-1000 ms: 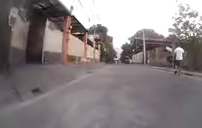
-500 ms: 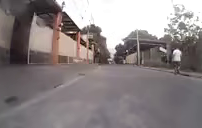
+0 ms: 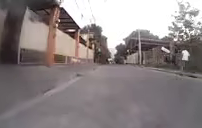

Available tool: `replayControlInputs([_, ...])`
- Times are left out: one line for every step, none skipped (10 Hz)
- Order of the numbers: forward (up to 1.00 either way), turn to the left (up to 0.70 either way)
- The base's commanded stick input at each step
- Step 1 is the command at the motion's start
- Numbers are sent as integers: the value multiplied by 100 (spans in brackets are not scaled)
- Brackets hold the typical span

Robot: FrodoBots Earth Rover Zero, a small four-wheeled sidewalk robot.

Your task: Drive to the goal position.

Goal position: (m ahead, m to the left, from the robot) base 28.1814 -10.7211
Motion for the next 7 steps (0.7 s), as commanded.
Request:
replayControlInputs([100, 0])
replayControlInputs([100, 0])
replayControlInputs([100, 0])
replayControlInputs([100, 0])
replayControlInputs([100, 0])
replayControlInputs([100, 0])
replayControlInputs([100, 0])
